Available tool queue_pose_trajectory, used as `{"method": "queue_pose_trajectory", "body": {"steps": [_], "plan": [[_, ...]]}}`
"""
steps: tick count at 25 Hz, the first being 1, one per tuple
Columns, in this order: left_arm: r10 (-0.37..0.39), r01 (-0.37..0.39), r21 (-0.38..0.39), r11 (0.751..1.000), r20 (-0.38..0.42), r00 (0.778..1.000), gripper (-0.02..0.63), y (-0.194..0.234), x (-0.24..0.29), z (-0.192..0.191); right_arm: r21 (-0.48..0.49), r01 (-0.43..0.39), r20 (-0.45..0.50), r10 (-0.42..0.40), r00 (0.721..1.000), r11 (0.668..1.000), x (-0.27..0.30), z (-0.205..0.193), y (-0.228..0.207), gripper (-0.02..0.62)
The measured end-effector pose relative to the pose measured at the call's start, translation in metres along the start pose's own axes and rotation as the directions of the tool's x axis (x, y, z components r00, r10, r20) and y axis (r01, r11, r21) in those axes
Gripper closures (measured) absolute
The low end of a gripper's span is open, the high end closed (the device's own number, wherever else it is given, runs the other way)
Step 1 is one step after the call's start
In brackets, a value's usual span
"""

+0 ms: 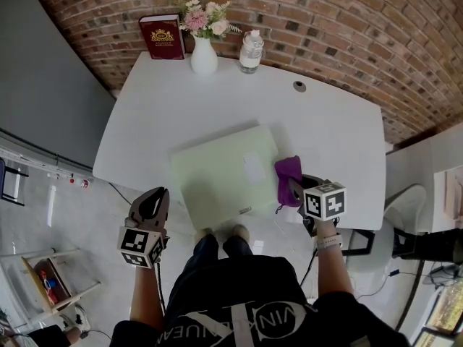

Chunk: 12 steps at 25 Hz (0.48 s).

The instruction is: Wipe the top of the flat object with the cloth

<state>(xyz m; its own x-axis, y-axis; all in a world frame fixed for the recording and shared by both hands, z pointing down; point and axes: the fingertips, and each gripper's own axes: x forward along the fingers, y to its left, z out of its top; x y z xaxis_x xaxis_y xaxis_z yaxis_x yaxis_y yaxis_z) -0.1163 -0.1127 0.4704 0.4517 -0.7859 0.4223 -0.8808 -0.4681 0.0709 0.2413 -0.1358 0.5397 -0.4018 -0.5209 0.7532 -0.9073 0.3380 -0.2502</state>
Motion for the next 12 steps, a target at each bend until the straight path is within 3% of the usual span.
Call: {"method": "queue_pose_trajectory", "body": {"steps": [5, 8, 12], "plan": [[-0.012, 0.012, 0.013, 1.000, 0.020, 1.000, 0.575, 0.007, 0.003, 0.011, -0.046, 0.120, 0.013, -0.120, 0.993, 0.992, -0.006, 0.005, -0.018, 0.526], [-0.012, 0.011, 0.021, 1.000, 0.041, 0.999, 0.575, 0.012, 0.007, 0.019, -0.093, 0.188, 0.070, -0.182, 0.981, 0.978, -0.015, 0.016, -0.022, 0.526], [-0.023, 0.023, 0.003, 1.000, 0.087, 0.996, 0.575, 0.014, 0.013, 0.033, -0.080, 0.166, 0.188, -0.148, 0.971, 0.983, -0.030, 0.038, -0.009, 0.526]]}}
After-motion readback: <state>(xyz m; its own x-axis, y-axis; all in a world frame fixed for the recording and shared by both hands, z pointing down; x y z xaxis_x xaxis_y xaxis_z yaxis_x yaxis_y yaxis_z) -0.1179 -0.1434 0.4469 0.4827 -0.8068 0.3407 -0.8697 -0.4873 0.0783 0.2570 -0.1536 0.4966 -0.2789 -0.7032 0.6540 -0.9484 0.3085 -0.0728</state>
